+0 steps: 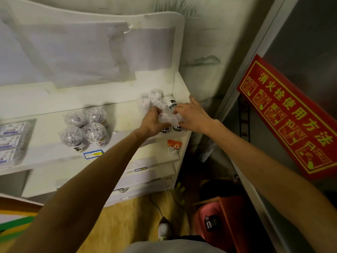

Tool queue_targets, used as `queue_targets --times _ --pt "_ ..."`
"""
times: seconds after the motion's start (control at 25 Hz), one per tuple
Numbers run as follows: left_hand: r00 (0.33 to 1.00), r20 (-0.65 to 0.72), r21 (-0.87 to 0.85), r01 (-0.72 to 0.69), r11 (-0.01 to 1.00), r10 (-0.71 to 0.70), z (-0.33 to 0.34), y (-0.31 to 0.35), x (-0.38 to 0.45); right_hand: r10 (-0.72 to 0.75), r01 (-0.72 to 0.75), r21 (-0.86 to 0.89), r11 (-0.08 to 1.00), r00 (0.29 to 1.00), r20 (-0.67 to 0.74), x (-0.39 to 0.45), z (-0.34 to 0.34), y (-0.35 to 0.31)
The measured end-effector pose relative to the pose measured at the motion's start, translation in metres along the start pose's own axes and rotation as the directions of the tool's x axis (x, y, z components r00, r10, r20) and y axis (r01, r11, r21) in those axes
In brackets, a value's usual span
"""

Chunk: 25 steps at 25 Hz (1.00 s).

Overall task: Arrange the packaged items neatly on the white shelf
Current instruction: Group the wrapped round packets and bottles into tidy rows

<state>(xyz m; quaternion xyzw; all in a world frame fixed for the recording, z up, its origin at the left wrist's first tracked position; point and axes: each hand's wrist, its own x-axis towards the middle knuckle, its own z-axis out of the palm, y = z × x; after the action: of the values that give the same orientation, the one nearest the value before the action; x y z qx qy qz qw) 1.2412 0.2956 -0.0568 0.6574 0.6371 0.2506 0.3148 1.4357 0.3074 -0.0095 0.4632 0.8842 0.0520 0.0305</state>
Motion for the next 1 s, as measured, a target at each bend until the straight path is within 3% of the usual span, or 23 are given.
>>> queue_targets --times 0.4,0.6,0.68,0.84,1.0 --pt "0.999 -0.047 -0.023 0.007 1.000 -0.008 -0.001 0.011 -0.019 0.009 -0.008 0.066 0.998 1.000 -0.007 -0.002 0.002 0.001" --pt "0.956 -0.276 0.123 -0.072 0.990 0.104 -0.042 0.013 -0.023 0.176 -0.067 0.352 0.934 0.941 -0.287 0.013 -0.012 0.003" --pt "0.948 -0.302 0.187 -0.043 0.981 0.099 -0.058 0.008 -0.011 0.169 -0.089 0.350 0.932 0.964 -0.204 0.032 -0.023 -0.001" --pt "0.981 -0.193 0.287 0.058 0.956 -0.001 -0.075 -0.007 0.012 0.158 -0.143 0.354 0.924 0.987 -0.013 0.075 -0.029 -0.018" --pt "0.994 -0.102 0.393 -0.004 0.919 0.048 -0.081 -0.021 0.022 0.256 -0.264 0.337 0.904 0.964 0.068 0.096 -0.029 -0.031"
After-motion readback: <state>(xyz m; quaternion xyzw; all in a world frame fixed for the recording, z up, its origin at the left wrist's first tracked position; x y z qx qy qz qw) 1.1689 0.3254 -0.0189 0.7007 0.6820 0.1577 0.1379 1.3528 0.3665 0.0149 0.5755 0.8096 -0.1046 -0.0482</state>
